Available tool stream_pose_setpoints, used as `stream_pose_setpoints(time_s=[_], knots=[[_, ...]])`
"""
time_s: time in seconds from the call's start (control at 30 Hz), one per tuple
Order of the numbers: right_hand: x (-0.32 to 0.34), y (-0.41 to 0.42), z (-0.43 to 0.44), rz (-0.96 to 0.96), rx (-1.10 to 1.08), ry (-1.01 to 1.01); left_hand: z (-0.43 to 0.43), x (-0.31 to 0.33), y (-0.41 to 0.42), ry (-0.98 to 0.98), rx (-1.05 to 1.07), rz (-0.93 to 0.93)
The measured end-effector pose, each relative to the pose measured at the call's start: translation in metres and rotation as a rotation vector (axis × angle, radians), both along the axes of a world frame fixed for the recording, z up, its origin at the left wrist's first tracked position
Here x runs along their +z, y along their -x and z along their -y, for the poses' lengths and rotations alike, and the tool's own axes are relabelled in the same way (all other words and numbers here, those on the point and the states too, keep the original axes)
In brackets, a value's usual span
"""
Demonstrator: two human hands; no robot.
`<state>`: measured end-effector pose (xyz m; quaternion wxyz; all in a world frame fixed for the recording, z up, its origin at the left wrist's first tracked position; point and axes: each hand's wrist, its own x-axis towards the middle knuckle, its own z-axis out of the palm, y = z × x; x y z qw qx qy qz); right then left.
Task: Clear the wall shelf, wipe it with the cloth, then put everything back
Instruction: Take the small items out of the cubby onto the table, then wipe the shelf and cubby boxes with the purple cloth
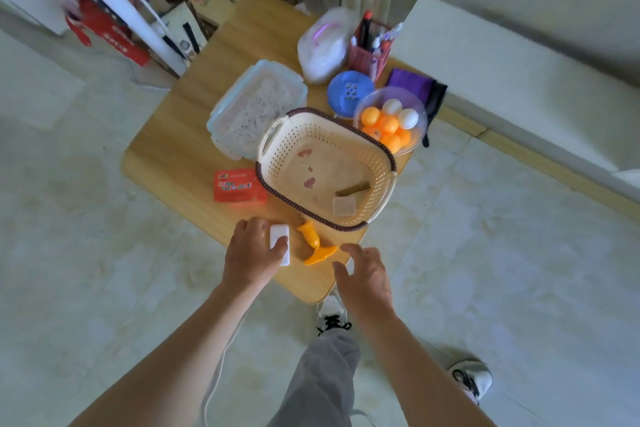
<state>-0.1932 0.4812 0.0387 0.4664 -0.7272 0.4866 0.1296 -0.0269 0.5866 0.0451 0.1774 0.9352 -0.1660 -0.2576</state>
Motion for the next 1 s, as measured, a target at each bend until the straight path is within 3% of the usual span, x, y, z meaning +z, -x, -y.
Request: stream_pose_setpoints(time_s=[0.4, 1.0], knots=[[0.138, 0.080, 0.055, 0.099, -0.209, 0.132, 0.053, 0.134, 0.043, 0.189, -0.189, 0.023], [0.318, 0.273, 0.195, 0.293, -0.483, 0.493, 0.261, 0.319, 0.199, 0.505, -0.528, 0.145]])
